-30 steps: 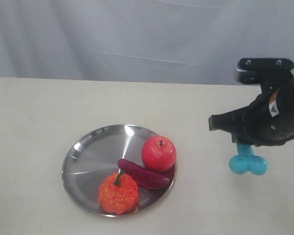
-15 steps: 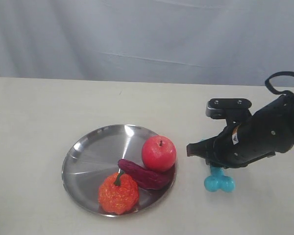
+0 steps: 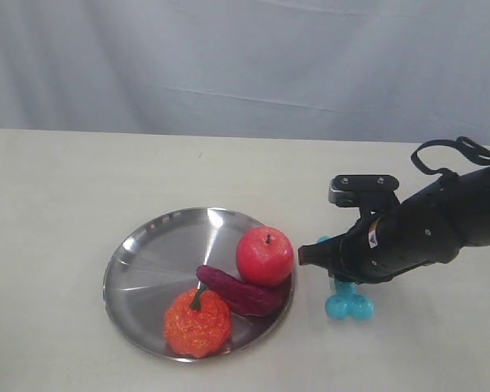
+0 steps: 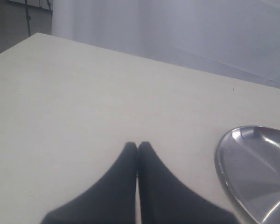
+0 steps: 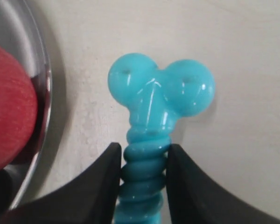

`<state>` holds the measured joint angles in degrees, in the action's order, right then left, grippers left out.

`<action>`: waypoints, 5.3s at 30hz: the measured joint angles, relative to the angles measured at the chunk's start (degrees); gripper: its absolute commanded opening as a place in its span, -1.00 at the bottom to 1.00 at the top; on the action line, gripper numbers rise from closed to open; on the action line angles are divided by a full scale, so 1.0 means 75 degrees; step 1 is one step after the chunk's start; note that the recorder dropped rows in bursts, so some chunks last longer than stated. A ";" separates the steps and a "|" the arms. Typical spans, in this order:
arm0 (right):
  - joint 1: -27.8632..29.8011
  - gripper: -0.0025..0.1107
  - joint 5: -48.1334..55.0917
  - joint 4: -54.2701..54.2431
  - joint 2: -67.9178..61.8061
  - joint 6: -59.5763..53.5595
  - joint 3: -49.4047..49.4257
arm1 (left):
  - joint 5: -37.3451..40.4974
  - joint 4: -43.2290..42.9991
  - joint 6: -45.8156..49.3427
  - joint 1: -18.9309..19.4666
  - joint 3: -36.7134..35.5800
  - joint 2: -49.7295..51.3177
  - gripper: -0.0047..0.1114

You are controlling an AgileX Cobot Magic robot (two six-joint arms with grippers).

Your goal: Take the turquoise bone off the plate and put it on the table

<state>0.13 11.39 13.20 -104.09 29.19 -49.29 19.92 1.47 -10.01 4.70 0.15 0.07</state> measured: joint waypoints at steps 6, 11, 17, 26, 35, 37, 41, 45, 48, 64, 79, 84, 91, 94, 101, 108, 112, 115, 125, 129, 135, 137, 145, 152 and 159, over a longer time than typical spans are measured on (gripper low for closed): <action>0.0000 -0.88 -0.0012 0.0000 -0.0176 -0.0016 -0.0029 | 0.0000 0.0000 0.0000 0.0000 0.0000 0.0000 -0.92; 0.0000 -0.88 -0.0029 0.0000 -0.0176 -0.0016 -0.0029 | 0.0000 0.0000 0.0000 0.0000 0.0000 0.0000 -0.92; 0.0000 -0.88 -0.0029 0.0000 -0.0176 -0.0016 -0.0029 | 0.0000 0.0000 0.0000 0.0000 0.0000 0.0000 -0.92; 0.0000 -0.82 0.0021 0.0000 -0.0182 -0.0016 -0.0029 | 0.0000 0.0000 0.0000 0.0000 0.0000 0.0000 -0.92; 0.0000 -0.82 0.0102 0.0000 -0.0233 -0.0016 -0.0029 | 0.0000 0.0000 0.0000 0.0000 0.0000 0.0000 -0.92; 0.0000 -0.81 0.0102 0.0000 -0.0233 -0.0016 -0.0029 | 0.0000 0.0000 0.0000 0.0000 0.0000 0.0000 -0.92; 0.0000 -0.44 0.0102 0.0000 -0.0233 -0.0016 -0.0029 | 0.0000 0.0000 0.0000 0.0000 0.0000 0.0000 -0.92; 0.0000 0.11 0.0102 0.0014 -0.0233 -0.0016 -0.0029 | 0.0000 0.0000 0.0000 0.0000 0.0000 0.0000 -0.92; 0.0000 0.32 0.0102 0.0014 -0.0233 -0.0016 -0.0044 | 0.0000 0.0000 0.0000 0.0000 0.0000 0.0000 -0.92; 0.0000 0.23 0.1703 0.0014 0.2387 -0.0016 -0.0354 | 0.0000 0.0000 0.0000 0.0000 0.0000 0.0000 -0.92; 0.0000 0.22 0.6819 0.0072 0.7949 -0.0890 -0.1050 | 0.0000 0.0000 0.0000 0.0000 0.0000 0.0000 -0.92; 0.0000 0.22 0.7641 -0.0511 0.9667 -0.0902 -0.1050 | 0.0000 0.0000 0.0000 0.0000 0.0000 0.0000 -0.92; 0.0000 0.08 0.7770 -0.1567 1.1572 -0.0969 -0.1050 | 0.0000 0.0000 0.0000 0.0000 0.0000 0.0000 -0.92; 0.0000 -0.24 0.7770 -0.1759 1.2092 -0.0985 -0.1050 | 0.0000 0.0000 0.0000 0.0000 0.0000 0.0000 -0.92; 0.0000 -0.96 0.7816 -0.1857 1.2613 -0.0985 -0.1050 | 0.0000 0.0000 0.0000 0.0000 0.0000 0.0000 -0.92; 0.0000 -0.96 0.7816 -0.2153 1.2855 -0.0985 -0.1053 | 0.0000 0.0000 0.0000 0.0000 0.0000 0.0000 -0.92; 0.0000 -0.96 0.7816 -0.2385 1.2989 -0.0985 -0.1053 | 0.0000 0.0000 0.0000 0.0000 0.0000 0.0000 -0.92; 0.0000 -0.96 0.7816 -0.2292 1.3055 -0.1121 -0.1053 | 0.0000 0.0000 0.0000 0.0000 0.0000 0.0000 -0.92; 0.0000 -0.96 0.5866 -0.0856 1.3104 -0.1824 -0.0461 | 0.0000 0.0000 0.0000 0.0000 0.0000 0.0000 -0.92; 0.0000 -0.96 0.4510 -0.0776 1.3104 -0.2087 0.0466 | 0.0000 0.0000 0.0000 0.0000 0.0000 0.0000 -0.92; 0.0000 -0.96 0.2353 -0.0776 1.3120 -0.2173 0.2406 | 0.0000 0.0000 0.0000 0.0000 0.0000 0.0000 -0.92; 0.0000 -0.96 0.1847 -0.0776 1.3120 -0.2193 0.3044 | 0.0000 0.0000 0.0000 0.0000 0.0000 0.0000 -0.92; 0.0005 -0.96 0.0150 -0.0874 1.3183 -0.2528 0.4602 | 0.0000 0.0000 0.0000 0.0000 0.0000 0.0000 -0.92; 0.0005 -0.96 -0.0667 -0.1103 1.3183 -0.3484 0.5277 | 0.0000 0.0000 0.0000 0.0000 0.0000 0.0000 -0.92; 0.0191 -0.96 -0.0838 -0.1664 1.3196 -0.4519 0.5849 | 0.0000 0.0000 0.0000 0.0000 0.0000 0.0000 -0.92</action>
<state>1.56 5.11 0.72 -5.12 -4.70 -5.42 19.92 1.47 -10.01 4.70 0.15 0.07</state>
